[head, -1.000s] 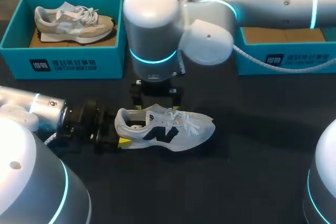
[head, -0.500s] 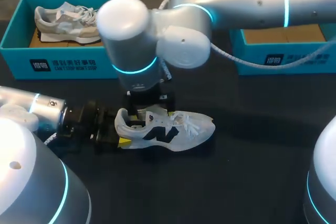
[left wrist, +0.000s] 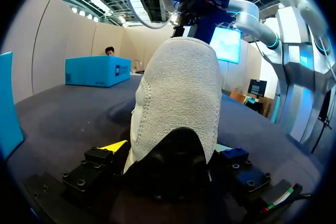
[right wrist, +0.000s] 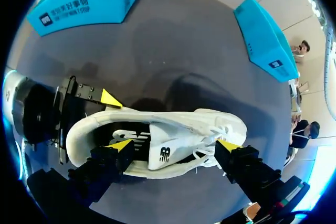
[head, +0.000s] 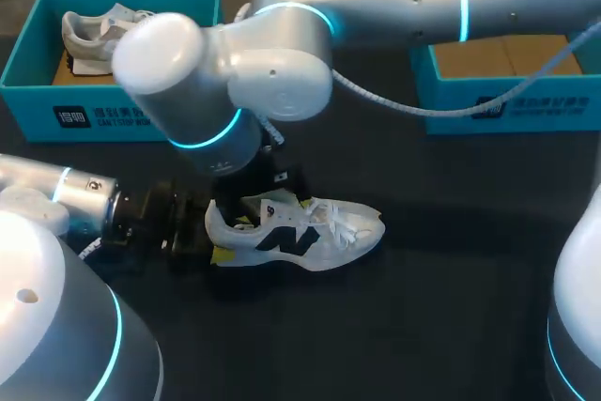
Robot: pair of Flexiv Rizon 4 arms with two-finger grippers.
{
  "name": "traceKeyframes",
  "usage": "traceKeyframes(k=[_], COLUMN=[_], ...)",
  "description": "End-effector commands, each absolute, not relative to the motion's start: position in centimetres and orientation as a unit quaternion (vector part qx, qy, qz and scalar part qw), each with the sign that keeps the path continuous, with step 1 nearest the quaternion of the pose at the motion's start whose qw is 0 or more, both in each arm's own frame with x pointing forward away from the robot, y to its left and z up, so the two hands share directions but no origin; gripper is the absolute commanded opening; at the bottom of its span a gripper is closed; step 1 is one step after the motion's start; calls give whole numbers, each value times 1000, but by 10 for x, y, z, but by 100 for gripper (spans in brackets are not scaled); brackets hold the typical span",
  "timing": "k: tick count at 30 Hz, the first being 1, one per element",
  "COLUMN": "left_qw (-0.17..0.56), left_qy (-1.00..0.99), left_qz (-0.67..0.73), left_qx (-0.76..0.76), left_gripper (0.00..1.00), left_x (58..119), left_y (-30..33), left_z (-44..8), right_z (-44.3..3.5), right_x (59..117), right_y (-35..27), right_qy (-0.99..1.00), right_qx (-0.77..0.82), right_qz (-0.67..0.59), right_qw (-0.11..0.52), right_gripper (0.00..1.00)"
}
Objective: Take the shoe out of the shoebox, open the shoe tongue, remove and reinsert the insole, then place the shoe into the shoebox
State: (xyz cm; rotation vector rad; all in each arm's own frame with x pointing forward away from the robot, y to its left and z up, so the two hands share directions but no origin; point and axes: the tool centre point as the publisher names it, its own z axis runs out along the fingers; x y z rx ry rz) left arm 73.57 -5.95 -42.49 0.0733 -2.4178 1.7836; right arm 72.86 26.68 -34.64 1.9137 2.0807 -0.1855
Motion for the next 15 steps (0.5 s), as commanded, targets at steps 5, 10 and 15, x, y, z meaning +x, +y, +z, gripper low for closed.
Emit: traceKeyframes(k=[5, 10, 15], left_qw=[67, 67, 67], left_qy=[-803, -803, -803], left_qz=[591, 591, 591], left_qx=[26, 26, 26], left_gripper=[0, 0, 0], left_x=[738, 738, 738], left_y=[-59, -59, -59], left_z=[-428, -428, -428], right_z=[-358, -363, -355], right_x=[722, 724, 724], right_y=[269, 257, 249], right_qy=[594, 585, 575], right_qx=[747, 751, 758], right_qz=[-148, -159, -160], right_qw=[261, 264, 264], right_gripper=[100, 100, 100])
